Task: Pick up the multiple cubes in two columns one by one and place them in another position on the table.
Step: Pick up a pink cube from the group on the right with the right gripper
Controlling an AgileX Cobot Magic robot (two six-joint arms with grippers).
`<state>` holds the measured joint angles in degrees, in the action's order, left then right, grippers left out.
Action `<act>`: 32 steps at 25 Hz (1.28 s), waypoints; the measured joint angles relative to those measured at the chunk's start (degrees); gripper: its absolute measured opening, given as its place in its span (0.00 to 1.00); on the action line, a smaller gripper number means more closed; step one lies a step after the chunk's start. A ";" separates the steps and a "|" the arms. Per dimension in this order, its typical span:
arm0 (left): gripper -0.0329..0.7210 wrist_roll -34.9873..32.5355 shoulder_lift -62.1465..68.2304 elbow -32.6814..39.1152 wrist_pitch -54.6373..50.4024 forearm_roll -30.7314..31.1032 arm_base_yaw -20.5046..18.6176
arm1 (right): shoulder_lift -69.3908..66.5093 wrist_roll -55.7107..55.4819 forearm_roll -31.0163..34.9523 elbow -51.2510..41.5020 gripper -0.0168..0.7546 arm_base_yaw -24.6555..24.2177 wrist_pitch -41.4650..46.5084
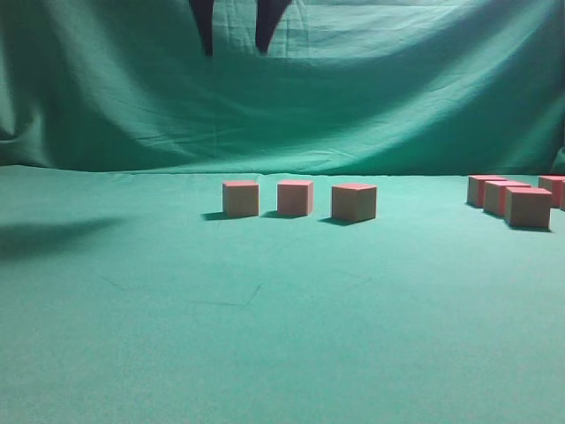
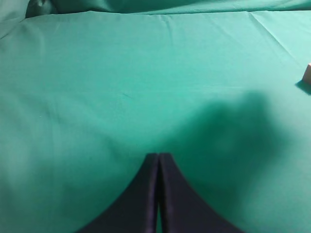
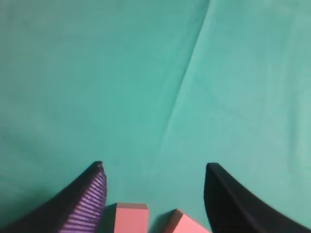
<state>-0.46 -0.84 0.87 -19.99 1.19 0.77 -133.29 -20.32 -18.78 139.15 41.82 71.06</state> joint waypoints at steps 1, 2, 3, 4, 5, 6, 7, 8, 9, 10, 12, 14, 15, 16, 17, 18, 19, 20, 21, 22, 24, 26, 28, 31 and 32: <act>0.04 0.00 0.00 0.00 0.00 0.00 0.00 | 1.47 0.76 0.00 0.37 0.54 0.00 0.23; 0.04 0.00 0.00 0.00 0.00 0.00 0.00 | 2.84 1.54 0.00 0.61 0.54 0.00 0.38; 0.04 0.00 0.00 0.00 0.00 0.00 0.00 | 4.71 2.66 0.00 0.64 0.54 0.00 0.51; 0.04 0.00 0.00 0.00 0.00 0.00 0.00 | 6.69 3.87 0.00 0.64 0.54 0.00 0.66; 0.04 0.00 0.00 0.00 0.00 0.00 0.00 | 8.82 4.66 -0.11 0.64 0.54 0.00 0.75; 0.04 0.00 0.00 0.00 0.00 0.00 0.00 | 10.75 5.12 -0.24 0.36 0.54 0.00 0.91; 0.04 0.00 0.00 0.00 0.00 0.00 0.00 | 13.23 5.52 -0.53 -0.25 0.54 0.00 1.00; 0.04 0.00 0.00 0.00 0.00 0.00 0.00 | 15.83 5.90 -1.10 -0.92 0.54 0.00 1.05; 0.04 0.00 0.00 0.00 0.00 0.00 0.00 | 18.07 6.00 -1.95 -2.03 0.54 0.00 1.05; 0.04 0.00 0.00 0.00 0.00 0.00 0.00 | 20.92 6.00 -2.84 -3.56 0.54 -0.10 1.05; 0.04 0.00 0.00 0.00 0.00 0.00 0.00 | 26.49 6.00 -4.01 -7.10 0.54 -0.78 1.11; 0.04 0.00 0.00 0.00 0.00 0.00 0.00 | 31.31 6.00 -4.75 -12.09 0.54 -2.34 1.20; 0.04 0.00 0.00 0.00 0.00 0.00 0.00 | 33.74 6.00 -5.02 -14.44 0.54 -3.12 1.20; 0.04 0.00 0.00 0.00 0.00 0.00 0.00 | 36.00 5.59 -5.15 -17.43 0.54 -4.16 1.35; 0.04 0.00 0.00 0.00 0.00 0.00 0.00 | 37.80 4.74 -5.24 -20.59 0.54 -5.31 1.40; 0.04 0.00 0.00 0.00 0.00 0.00 0.00 | 39.89 3.83 -5.24 -23.84 0.54 -6.58 1.48; 0.04 0.00 0.00 0.00 0.00 0.00 0.00 | 41.84 2.94 -5.24 -26.62 0.54 -7.67 1.48; 0.04 0.00 0.00 0.00 0.00 0.00 0.00 | 43.39 2.36 -5.24 -29.96 0.54 -9.05 1.48; 0.04 0.00 0.00 0.00 0.00 0.00 0.00 | 45.17 1.49 -5.24 -33.37 0.54 -10.44 1.48; 0.04 0.00 0.00 0.00 0.00 0.00 0.00 | 46.88 1.03 -5.24 -36.23 0.54 -11.61 1.48; 0.04 0.00 0.00 0.00 0.00 0.00 0.00 | 49.69 -0.14 -5.24 -43.16 0.54 -14.24 1.48; 0.04 0.00 0.00 0.00 0.00 0.00 0.00 | 52.15 -1.29 -5.24 -49.34 0.54 -16.64 1.48; 0.04 0.00 0.00 0.00 0.00 0.00 0.00 | 53.77 -1.71 -5.24 -55.76 0.54 -19.42 1.27; 0.04 0.00 0.00 0.00 0.00 0.00 0.00 | 55.18 -2.10 -5.14 -63.78 0.54 -23.62 0.87; 0.04 0.00 0.00 0.00 0.00 0.00 0.00 | 55.44 -2.10 -4.81 -66.31 0.54 -25.16 0.47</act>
<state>-0.46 -0.84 0.87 -19.99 1.19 0.77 -77.85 -22.42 -23.59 72.84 16.66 71.53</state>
